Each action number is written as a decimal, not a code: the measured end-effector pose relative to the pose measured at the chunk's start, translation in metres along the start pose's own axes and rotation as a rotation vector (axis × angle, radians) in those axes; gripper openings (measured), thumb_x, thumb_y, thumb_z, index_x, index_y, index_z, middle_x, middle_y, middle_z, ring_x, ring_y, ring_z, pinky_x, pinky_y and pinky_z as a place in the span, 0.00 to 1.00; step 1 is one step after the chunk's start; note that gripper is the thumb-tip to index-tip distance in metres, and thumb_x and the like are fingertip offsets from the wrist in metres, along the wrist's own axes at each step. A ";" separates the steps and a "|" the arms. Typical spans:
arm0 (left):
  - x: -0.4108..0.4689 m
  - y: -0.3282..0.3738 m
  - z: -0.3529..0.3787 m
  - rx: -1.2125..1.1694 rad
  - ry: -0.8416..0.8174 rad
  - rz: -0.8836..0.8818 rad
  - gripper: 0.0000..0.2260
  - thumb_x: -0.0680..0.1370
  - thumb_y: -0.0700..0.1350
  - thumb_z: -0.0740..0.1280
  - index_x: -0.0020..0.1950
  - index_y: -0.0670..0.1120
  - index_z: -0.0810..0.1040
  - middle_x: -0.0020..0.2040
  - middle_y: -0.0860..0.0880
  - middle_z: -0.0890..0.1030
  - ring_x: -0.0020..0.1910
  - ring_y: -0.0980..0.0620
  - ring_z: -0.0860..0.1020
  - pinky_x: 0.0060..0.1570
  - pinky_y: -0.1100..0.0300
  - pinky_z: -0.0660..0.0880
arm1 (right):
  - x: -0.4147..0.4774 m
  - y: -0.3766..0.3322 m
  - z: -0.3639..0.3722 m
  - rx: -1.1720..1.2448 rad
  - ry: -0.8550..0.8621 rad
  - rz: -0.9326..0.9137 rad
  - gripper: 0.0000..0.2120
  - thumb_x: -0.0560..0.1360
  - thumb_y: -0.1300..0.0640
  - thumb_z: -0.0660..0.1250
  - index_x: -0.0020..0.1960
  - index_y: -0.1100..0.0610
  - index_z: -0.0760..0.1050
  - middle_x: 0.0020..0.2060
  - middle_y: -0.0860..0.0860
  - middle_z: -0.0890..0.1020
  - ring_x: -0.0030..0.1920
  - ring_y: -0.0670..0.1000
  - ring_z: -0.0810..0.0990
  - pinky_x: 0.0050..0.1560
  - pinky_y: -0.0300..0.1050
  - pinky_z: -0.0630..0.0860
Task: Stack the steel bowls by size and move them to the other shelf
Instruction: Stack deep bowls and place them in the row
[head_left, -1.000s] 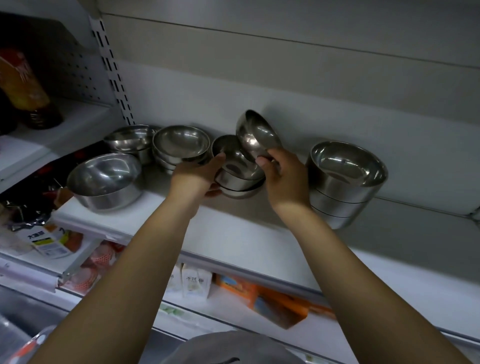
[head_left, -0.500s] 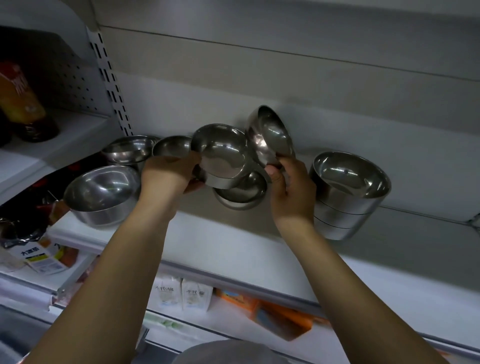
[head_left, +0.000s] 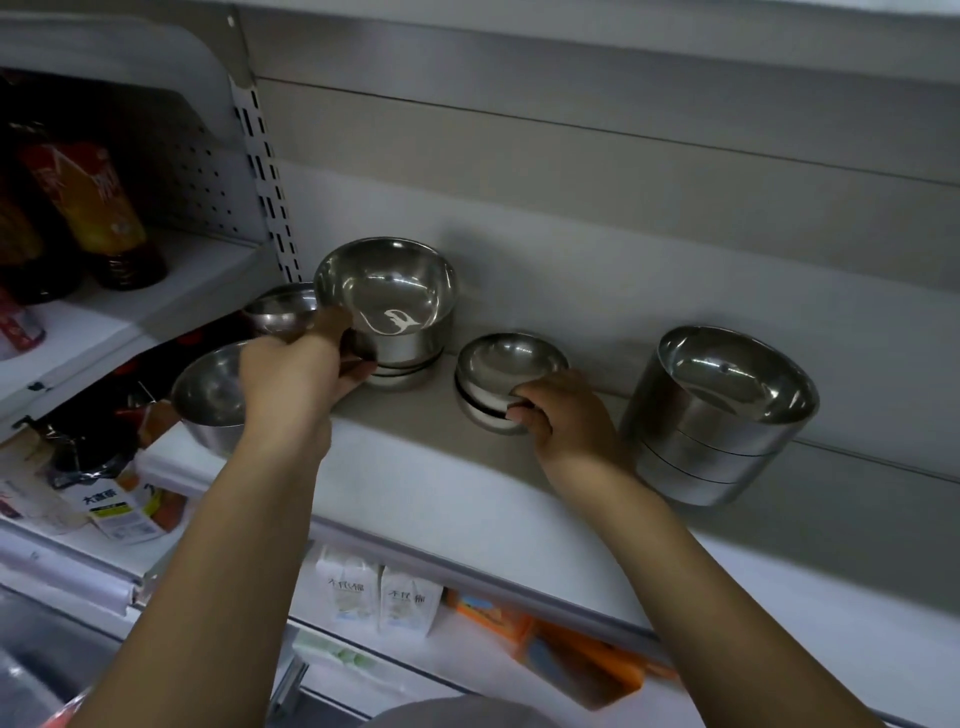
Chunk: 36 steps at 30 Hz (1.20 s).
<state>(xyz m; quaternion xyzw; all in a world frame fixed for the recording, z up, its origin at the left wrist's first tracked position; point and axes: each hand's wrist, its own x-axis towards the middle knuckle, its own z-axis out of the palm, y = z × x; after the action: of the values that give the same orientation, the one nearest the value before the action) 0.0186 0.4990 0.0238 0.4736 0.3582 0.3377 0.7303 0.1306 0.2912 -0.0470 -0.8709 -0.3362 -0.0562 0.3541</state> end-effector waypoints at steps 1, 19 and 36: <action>-0.001 -0.002 0.000 -0.002 -0.007 -0.003 0.04 0.79 0.41 0.73 0.49 0.41 0.81 0.43 0.43 0.85 0.41 0.49 0.86 0.39 0.58 0.85 | -0.001 0.001 0.001 -0.009 -0.017 0.000 0.06 0.79 0.62 0.70 0.54 0.62 0.84 0.51 0.56 0.83 0.60 0.57 0.77 0.49 0.38 0.62; -0.039 -0.013 0.065 0.000 -0.499 -0.040 0.06 0.81 0.46 0.71 0.47 0.44 0.81 0.36 0.44 0.82 0.32 0.52 0.82 0.33 0.62 0.82 | -0.025 -0.033 -0.115 0.502 0.264 0.114 0.39 0.65 0.42 0.78 0.74 0.45 0.71 0.74 0.43 0.74 0.72 0.43 0.72 0.65 0.31 0.70; -0.075 -0.067 0.153 0.410 -0.961 0.429 0.13 0.74 0.51 0.78 0.58 0.56 0.84 0.46 0.71 0.84 0.53 0.77 0.77 0.52 0.79 0.69 | -0.067 0.049 -0.179 0.230 0.438 0.288 0.28 0.72 0.46 0.78 0.70 0.50 0.78 0.65 0.42 0.82 0.67 0.39 0.76 0.66 0.32 0.70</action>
<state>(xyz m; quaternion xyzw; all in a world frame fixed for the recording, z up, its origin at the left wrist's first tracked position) 0.1197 0.3462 0.0217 0.7686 -0.0606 0.1481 0.6193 0.1351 0.1118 0.0349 -0.8309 -0.1287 -0.1536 0.5191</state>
